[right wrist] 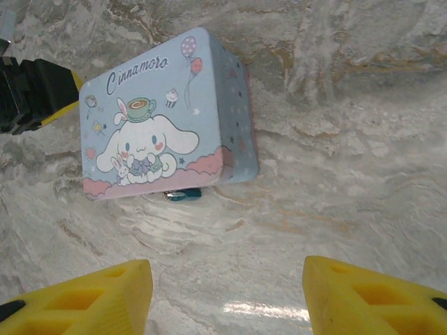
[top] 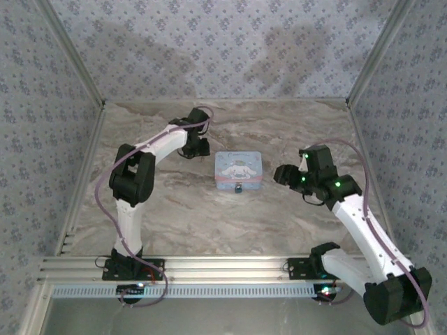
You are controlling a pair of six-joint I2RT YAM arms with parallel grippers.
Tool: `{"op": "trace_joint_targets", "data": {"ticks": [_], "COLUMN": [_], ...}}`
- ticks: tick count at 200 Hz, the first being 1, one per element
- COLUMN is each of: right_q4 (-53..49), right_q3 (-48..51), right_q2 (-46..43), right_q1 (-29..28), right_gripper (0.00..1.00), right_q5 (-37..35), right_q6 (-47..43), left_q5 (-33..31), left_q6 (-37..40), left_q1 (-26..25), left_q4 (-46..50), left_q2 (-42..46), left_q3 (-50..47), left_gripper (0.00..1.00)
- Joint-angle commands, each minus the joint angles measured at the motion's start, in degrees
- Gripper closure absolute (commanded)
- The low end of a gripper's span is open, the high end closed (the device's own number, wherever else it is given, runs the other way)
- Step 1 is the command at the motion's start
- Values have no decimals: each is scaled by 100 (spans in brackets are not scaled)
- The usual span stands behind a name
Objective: Unlock a padlock with a key
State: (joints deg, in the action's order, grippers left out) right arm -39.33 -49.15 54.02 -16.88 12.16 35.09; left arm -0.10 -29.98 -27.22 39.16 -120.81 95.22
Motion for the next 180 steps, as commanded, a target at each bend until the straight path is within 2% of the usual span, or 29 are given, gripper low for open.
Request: {"op": "trace_joint_targets", "data": {"ticks": [1,97,180], "right_q4": [-408,-351,-514], "right_q3": [122,168,321], "right_q2": [-195,-264,-647], "right_q1": [121,349,504], "right_gripper": [39,39,39], "right_q5": [-61,133,206], "right_q6": [50,50,112], "left_q5": [-47,106,64], "left_q6": [97,27,97], "left_q1": [6,4,22], "left_q4": [394,297,329], "left_q2": [-165,-366,-539], "left_q3": [326,200,348], "left_gripper": [63,67,81]}}
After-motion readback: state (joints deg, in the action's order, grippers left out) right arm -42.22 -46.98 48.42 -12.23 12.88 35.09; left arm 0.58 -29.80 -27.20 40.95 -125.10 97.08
